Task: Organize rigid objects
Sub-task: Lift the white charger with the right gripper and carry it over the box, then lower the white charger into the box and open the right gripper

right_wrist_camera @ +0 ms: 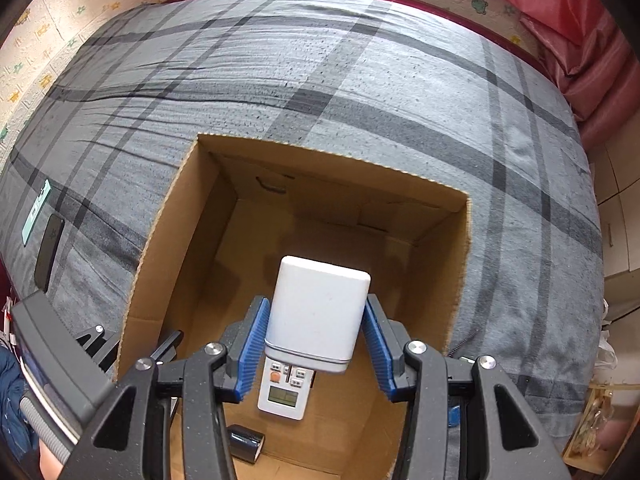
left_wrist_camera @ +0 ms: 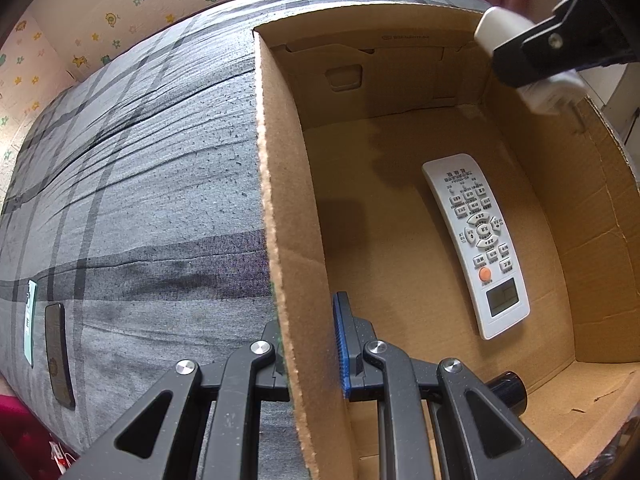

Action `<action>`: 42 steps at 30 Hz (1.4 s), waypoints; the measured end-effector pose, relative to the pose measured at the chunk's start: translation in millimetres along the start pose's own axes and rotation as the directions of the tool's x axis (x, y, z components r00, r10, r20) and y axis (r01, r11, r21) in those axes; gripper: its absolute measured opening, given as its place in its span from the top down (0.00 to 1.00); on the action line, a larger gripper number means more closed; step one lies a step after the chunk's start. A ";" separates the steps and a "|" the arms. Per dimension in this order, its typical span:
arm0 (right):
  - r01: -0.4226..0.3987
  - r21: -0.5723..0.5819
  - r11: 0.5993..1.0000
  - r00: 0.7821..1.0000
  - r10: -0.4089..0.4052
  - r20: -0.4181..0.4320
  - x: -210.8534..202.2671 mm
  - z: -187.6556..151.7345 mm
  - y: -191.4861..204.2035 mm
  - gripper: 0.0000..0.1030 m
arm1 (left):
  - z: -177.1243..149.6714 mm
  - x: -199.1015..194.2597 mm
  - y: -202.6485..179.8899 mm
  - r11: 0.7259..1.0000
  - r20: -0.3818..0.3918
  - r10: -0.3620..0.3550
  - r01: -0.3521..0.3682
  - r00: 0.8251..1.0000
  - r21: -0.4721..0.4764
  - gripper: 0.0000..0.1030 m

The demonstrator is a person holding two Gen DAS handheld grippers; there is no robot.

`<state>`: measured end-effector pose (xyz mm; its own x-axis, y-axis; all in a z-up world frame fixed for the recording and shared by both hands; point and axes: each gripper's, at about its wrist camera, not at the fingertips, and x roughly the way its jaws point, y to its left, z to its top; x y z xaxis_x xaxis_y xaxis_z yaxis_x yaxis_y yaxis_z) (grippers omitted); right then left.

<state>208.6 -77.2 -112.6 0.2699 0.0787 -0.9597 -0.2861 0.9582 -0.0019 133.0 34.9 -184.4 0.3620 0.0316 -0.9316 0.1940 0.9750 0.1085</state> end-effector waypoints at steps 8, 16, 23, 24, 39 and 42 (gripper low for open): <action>0.011 -0.020 1.000 0.999 -0.012 -0.042 31.9 6.1 17.8 0.51 | 0.5 -0.4 2.4 1.000 0.000 -0.001 0.001 1.000 -0.001 0.84; 0.018 -0.034 0.999 0.997 -0.021 -0.078 58.3 8.7 25.8 0.51 | 0.7 -0.8 4.6 1.000 -0.001 -0.011 0.011 1.000 -0.014 0.84; 0.036 -0.020 0.999 0.992 -0.038 -0.121 80.2 8.3 22.7 0.51 | 1.7 -1.0 3.3 1.000 -0.001 -0.008 0.008 1.000 -0.010 0.84; 0.037 -0.019 0.999 0.991 -0.039 -0.125 82.2 8.0 22.2 0.51 | 1.7 -1.1 3.0 1.000 -0.001 -0.008 0.008 1.000 -0.010 0.84; 0.034 -0.011 0.999 0.990 -0.035 -0.134 87.7 8.4 15.7 0.50 | 0.9 -1.1 4.4 1.000 -0.001 -0.013 0.013 1.000 -0.015 0.84; 0.034 -0.015 0.999 0.992 -0.036 -0.124 83.0 6.5 16.8 0.50 | 0.8 -1.0 4.8 1.000 -0.001 -0.013 0.013 1.000 -0.013 0.84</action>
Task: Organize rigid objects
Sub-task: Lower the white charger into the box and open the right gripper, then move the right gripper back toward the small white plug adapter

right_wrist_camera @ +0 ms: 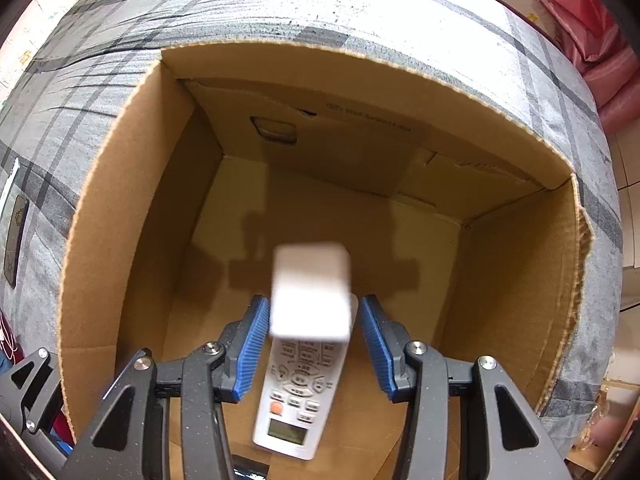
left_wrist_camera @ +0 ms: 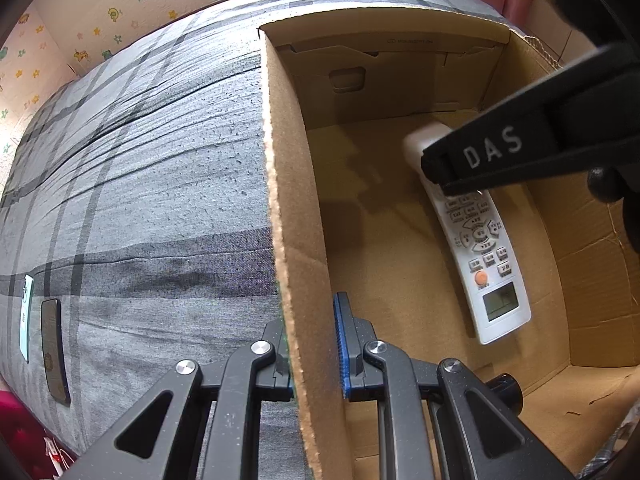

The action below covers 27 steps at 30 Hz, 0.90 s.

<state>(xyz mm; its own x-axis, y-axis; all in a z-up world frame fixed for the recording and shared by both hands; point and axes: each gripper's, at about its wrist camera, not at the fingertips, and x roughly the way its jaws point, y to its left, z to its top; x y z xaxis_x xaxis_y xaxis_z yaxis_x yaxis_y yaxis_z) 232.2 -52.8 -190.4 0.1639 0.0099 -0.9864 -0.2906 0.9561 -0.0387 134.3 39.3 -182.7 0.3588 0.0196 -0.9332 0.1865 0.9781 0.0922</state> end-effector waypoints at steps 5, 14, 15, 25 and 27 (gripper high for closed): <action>0.014 -0.021 1.000 1.000 -0.013 0.028 -14.3 0.0 0.7 0.48 | 0.4 0.7 -0.6 1.000 0.002 0.002 -0.002 1.000 -0.001 0.84; 0.036 -0.023 0.999 0.998 -0.034 0.058 -36.4 -7.8 -1.9 0.47 | 0.7 2.1 -0.3 1.000 0.000 0.006 -0.006 1.000 0.002 0.84; 0.032 -0.023 0.999 0.997 -0.031 0.065 -41.3 -9.9 -4.0 0.46 | 0.7 2.2 -0.2 1.000 -0.001 0.007 -0.007 1.000 0.002 0.84; -0.004 0.006 1.000 0.993 0.004 0.116 -79.6 -18.6 -26.1 0.25 | 0.9 3.1 -1.4 1.000 -0.003 0.016 -0.016 1.000 0.007 0.84; -0.004 0.007 1.000 0.992 0.003 0.128 -85.0 -21.3 -30.6 0.22 | 0.4 2.9 -1.3 1.000 -0.002 0.017 -0.017 1.000 0.007 0.84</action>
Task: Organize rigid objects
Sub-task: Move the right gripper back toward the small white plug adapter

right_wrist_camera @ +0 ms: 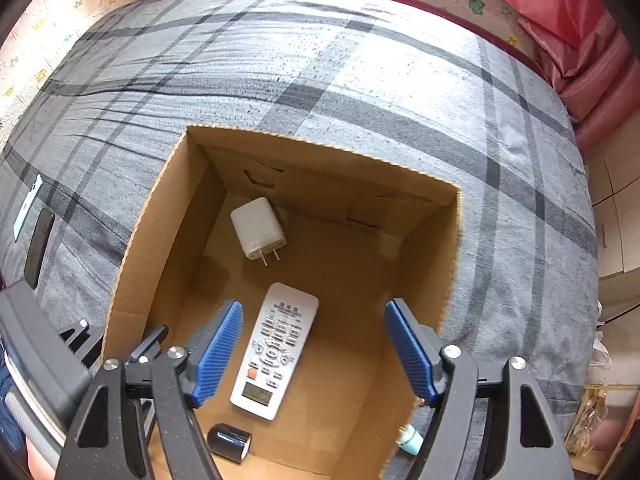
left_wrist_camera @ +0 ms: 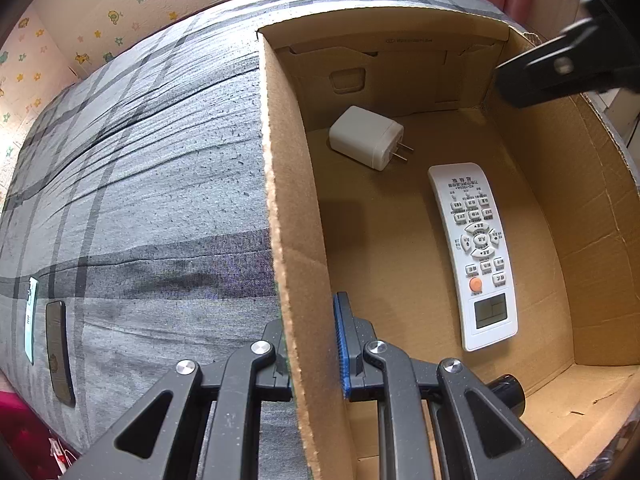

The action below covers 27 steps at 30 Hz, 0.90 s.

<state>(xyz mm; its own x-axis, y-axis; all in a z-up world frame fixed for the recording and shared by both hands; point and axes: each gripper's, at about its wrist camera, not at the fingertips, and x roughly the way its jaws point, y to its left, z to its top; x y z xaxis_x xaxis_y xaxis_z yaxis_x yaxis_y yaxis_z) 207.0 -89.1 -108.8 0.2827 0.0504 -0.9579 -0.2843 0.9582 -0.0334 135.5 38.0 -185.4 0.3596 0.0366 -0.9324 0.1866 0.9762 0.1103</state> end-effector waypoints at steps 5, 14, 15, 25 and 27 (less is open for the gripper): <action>-0.019 0.031 0.999 0.999 0.018 0.034 -18.4 -6.2 -18.9 0.12 | 0.1 -1.0 -2.2 1.000 -0.001 0.004 -0.004 1.000 0.004 0.84; 0.010 0.096 0.995 0.996 -0.018 0.084 -41.5 -23.2 -61.6 0.01 | 0.8 -0.3 -3.5 1.000 -0.002 0.007 -0.007 1.000 0.002 0.84; 0.016 0.105 0.994 0.996 -0.026 0.086 -42.5 -25.5 -67.3 0.01 | 0.8 -0.2 -3.5 1.000 -0.002 0.006 -0.006 1.000 0.001 0.84; 0.076 0.194 0.978 0.994 -0.090 0.066 -33.8 -54.1 -123.7 0.01 | 0.4 -0.5 -4.4 1.000 0.000 0.008 -0.008 1.000 0.003 0.84; 0.088 0.209 0.974 0.993 -0.102 0.055 -27.8 -58.3 -132.5 0.01 | 0.1 -0.7 -4.6 1.000 0.001 0.009 -0.009 1.000 0.003 0.84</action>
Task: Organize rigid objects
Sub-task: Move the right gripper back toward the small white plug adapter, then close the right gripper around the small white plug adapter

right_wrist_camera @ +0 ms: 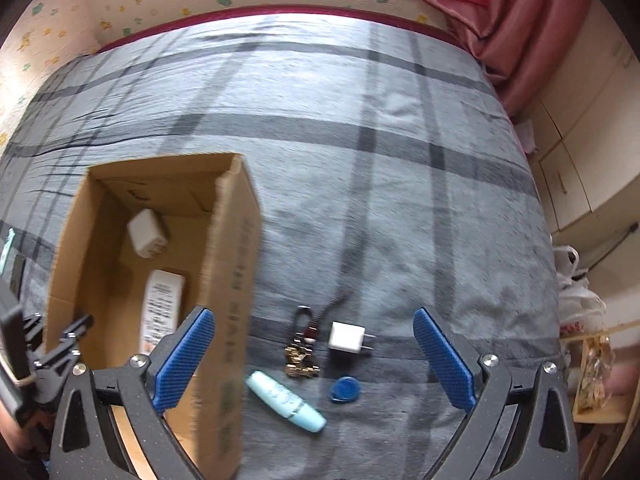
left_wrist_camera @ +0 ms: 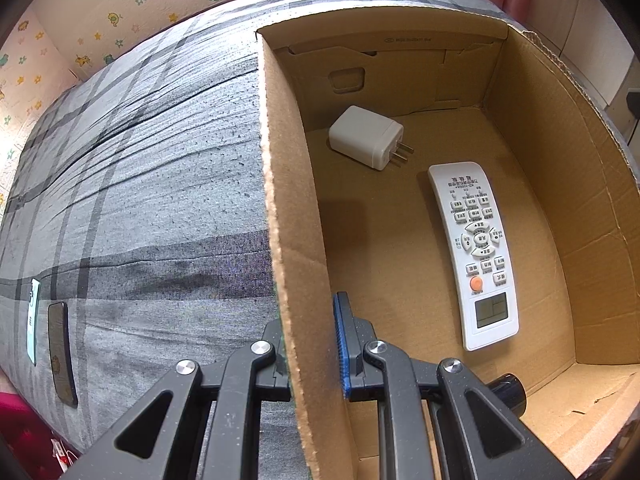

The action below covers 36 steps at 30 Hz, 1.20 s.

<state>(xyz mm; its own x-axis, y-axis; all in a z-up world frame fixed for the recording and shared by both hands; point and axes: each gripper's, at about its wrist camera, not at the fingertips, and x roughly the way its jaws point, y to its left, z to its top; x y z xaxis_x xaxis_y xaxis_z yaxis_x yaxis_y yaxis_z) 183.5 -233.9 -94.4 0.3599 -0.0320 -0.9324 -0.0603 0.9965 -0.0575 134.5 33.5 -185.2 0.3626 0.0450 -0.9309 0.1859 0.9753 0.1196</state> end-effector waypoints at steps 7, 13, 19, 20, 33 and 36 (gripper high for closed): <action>0.020 0.057 0.998 0.999 -0.017 -0.048 34.0 -11.0 -23.2 0.01 | -0.1 -0.3 -0.4 1.000 0.001 0.001 -0.001 1.000 0.001 0.84; 0.023 0.094 0.995 0.995 -0.014 -0.095 66.4 -18.3 -33.1 0.01 | -0.3 -0.3 -0.9 1.000 0.003 0.003 -0.003 1.000 0.002 0.84; 0.025 0.121 0.992 0.991 -0.009 -0.133 95.7 -26.4 -39.0 0.01 | -0.9 -0.6 -3.3 1.000 0.004 0.009 -0.009 1.000 0.004 0.84; 0.026 0.129 0.991 0.990 -0.009 -0.137 99.7 -27.6 -40.1 0.01 | -1.1 -0.6 -3.6 1.000 0.005 0.009 -0.009 1.000 0.004 0.84; -0.009 0.179 0.984 0.980 0.044 -0.194 128.2 -38.7 -48.4 0.24 | -0.9 -1.9 -4.2 1.000 0.007 0.008 -0.008 1.000 0.003 0.84; -0.011 0.182 0.983 0.979 0.048 -0.200 131.4 -38.5 -49.1 0.34 | -1.0 -2.1 -3.6 1.000 0.008 0.010 -0.010 1.000 0.003 0.84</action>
<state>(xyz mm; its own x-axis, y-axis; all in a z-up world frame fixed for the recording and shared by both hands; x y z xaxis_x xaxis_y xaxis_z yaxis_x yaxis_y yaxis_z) 197.9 -290.0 -227.8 0.1634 0.0013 -0.9866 0.1057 0.9942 0.0188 132.1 30.1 -184.1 0.3712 0.0528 -0.9271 0.1856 0.9740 0.1298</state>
